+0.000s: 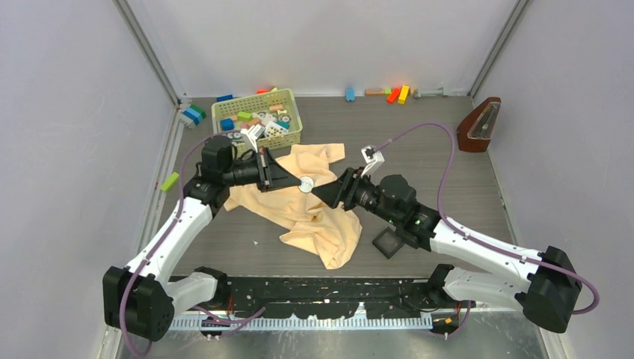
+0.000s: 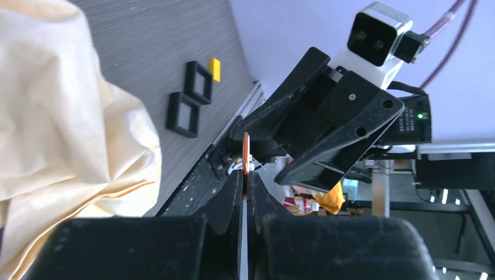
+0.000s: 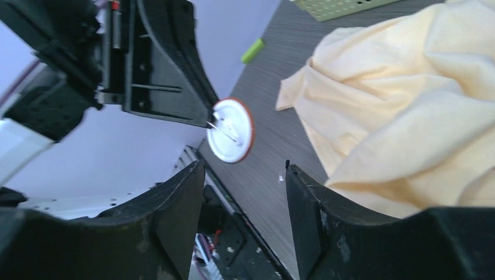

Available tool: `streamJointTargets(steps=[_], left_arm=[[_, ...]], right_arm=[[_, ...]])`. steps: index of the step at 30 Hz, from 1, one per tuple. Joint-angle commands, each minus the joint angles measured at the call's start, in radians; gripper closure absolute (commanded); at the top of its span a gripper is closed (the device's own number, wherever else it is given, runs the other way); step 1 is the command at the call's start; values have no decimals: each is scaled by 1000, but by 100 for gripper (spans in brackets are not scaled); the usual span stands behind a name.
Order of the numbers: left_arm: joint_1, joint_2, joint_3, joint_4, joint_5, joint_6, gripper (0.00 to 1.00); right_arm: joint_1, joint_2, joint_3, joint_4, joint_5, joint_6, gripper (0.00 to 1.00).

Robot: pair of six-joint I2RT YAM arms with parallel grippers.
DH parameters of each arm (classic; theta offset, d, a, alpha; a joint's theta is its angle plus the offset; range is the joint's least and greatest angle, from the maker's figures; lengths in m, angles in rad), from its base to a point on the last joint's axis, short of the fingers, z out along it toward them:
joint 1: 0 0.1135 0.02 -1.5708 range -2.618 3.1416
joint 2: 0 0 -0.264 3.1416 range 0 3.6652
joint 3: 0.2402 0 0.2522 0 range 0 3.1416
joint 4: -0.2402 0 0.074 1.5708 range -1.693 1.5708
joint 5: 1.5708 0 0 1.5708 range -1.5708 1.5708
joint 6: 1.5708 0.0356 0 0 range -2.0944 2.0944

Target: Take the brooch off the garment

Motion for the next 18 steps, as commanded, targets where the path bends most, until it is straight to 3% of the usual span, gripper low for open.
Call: streamJointTargets(steps=[1,18], left_arm=[[7,-5,-53,318,112,-221,100],[7,-51,-77,290,116,-213,100]], right_arm=[[-2,-6,-8,213,-91,83,42],[-2,23,-62,394,-42,181,48]])
